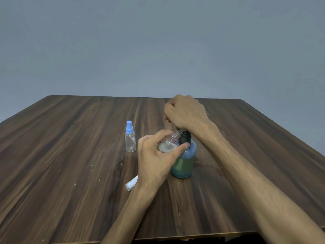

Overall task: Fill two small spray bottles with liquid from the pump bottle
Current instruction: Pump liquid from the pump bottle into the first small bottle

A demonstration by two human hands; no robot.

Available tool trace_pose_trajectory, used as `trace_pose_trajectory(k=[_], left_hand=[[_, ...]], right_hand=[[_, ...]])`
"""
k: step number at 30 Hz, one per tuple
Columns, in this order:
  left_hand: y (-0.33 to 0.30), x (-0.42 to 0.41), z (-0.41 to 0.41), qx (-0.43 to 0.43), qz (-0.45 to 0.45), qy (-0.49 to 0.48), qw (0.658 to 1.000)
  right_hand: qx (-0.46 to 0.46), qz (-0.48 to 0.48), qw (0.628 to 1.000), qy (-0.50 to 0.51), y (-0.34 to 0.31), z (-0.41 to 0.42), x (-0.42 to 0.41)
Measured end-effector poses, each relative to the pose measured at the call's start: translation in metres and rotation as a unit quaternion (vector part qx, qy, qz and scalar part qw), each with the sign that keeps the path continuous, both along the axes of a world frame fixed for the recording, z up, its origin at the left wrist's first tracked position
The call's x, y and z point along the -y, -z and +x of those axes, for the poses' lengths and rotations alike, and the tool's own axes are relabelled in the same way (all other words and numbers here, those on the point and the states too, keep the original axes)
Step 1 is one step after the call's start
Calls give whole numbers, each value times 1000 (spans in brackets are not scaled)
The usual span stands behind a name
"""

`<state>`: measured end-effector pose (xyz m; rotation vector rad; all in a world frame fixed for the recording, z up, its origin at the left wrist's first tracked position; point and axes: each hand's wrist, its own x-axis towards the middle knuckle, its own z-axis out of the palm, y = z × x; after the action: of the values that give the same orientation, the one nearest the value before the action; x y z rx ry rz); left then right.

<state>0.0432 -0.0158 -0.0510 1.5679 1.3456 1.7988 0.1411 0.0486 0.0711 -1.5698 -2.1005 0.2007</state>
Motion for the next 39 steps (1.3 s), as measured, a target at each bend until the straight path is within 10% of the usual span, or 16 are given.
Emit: trace_pose_trajectory(k=[39], left_hand=[[1,-1,0,4,7,4,1000]], right_hand=[[39,-73,997,1,-2,-1,4]])
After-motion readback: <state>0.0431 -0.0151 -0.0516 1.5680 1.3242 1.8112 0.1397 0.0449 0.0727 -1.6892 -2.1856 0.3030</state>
